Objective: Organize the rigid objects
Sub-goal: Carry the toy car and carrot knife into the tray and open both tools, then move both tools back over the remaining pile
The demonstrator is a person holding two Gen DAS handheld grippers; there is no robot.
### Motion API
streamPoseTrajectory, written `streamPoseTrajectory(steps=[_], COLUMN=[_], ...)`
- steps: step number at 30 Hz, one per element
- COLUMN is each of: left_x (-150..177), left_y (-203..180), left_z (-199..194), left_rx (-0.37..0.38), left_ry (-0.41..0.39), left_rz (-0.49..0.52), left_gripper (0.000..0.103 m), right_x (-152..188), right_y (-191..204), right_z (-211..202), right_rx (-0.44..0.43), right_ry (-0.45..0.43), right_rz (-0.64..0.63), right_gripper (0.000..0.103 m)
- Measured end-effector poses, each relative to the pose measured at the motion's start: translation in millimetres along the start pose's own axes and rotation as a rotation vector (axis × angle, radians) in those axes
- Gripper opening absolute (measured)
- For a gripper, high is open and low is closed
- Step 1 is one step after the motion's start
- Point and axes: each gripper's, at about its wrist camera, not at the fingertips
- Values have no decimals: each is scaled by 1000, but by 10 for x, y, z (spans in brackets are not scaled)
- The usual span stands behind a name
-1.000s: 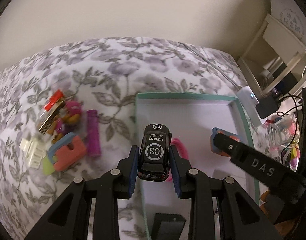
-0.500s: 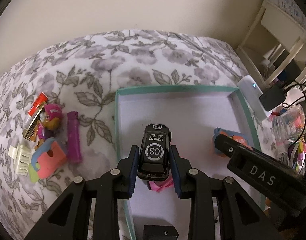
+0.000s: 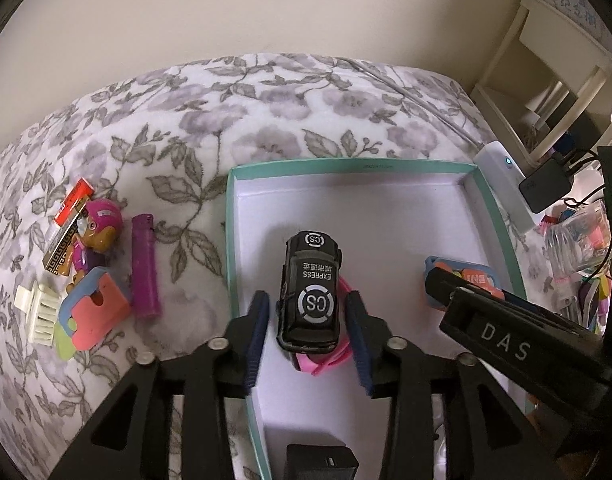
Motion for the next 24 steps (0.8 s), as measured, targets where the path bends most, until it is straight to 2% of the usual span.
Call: streamPoseTrajectory(steps=[5,12,16,21,24], left_x=[25,87,135,220,275], left_y=[51,194,314,522,643], left_z=[-52,-194,-305,-403,-465], left_rx=[1,0,-4,-9,-14], left_ry=[-7,-23,-36,-36,-38], left_rz=[-23,-62,-87,-148,-179], left_gripper=[55,62,71,72,78], right_x=[-8,-7,26,69,104], right_y=[7,86,160,252,316], right_z=[-35,-176,-218,-248,-273], right_rx=[9,-3,-5,7,16], right_ry=[-8,-49,-64,-77,-85], right_rz=[-5,-30,-57,-91,-112], right_gripper=[76,83,86,87,88])
Point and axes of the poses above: each gripper's, at about its wrist camera, not at the fingertips, and z roughly the way its jaws point, y to its left, x to its underside, and after that the axes turned 13 degrees about z, right-handed
